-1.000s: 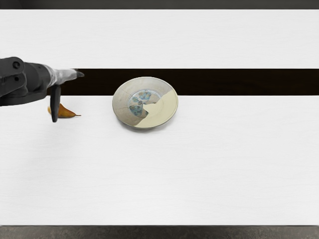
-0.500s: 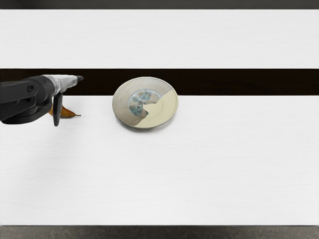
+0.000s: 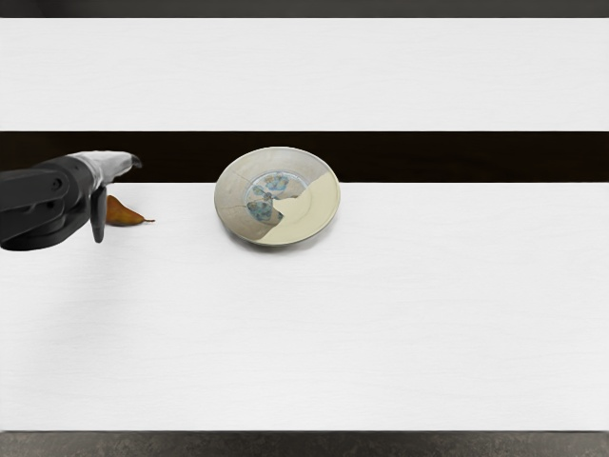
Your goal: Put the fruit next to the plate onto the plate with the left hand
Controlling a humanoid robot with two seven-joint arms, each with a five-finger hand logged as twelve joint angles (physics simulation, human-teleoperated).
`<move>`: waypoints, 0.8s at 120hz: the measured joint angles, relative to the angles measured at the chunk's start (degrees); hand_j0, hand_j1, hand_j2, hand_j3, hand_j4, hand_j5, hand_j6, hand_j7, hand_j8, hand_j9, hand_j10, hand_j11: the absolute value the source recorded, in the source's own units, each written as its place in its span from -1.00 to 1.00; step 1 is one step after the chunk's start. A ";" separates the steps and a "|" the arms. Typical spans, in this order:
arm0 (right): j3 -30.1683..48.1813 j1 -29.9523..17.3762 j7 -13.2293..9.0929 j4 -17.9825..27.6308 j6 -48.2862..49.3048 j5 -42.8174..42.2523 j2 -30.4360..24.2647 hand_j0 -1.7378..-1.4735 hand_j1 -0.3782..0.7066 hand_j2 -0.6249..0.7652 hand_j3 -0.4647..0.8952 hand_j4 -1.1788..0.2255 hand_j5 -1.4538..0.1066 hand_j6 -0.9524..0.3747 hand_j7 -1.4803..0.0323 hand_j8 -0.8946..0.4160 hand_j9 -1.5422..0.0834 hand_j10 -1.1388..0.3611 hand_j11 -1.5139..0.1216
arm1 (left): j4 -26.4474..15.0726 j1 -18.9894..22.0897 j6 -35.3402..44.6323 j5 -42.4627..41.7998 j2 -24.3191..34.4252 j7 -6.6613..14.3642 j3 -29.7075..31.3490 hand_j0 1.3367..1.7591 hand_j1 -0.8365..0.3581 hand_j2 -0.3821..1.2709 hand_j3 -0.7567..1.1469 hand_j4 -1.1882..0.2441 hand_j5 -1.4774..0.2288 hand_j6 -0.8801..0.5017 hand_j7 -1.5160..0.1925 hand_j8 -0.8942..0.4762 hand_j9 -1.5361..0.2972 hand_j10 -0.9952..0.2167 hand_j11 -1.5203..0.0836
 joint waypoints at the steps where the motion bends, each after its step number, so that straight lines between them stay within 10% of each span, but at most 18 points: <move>1: 0.00 0.00 0.00 0.01 0.00 0.00 0.00 -0.40 -0.87 -0.11 -0.32 0.63 0.81 0.39 0.90 0.31 0.84 0.47 0.80 | 0.01 0.00 0.03 -0.01 -0.01 0.00 0.00 0.52 0.71 -0.50 -0.20 0.46 0.52 0.06 0.56 0.09 0.48 0.41 0.67; 96: -0.03 0.00 0.03 0.14 0.00 0.00 0.00 -0.40 -0.87 -0.11 -0.32 0.63 0.81 0.39 0.90 0.32 0.84 0.47 0.80 | 3.85 2.29 7.08 0.47 -1.60 0.00 1.57 0.52 0.46 -0.47 -0.20 0.28 0.33 -0.12 0.37 -0.09 0.30 0.20 0.47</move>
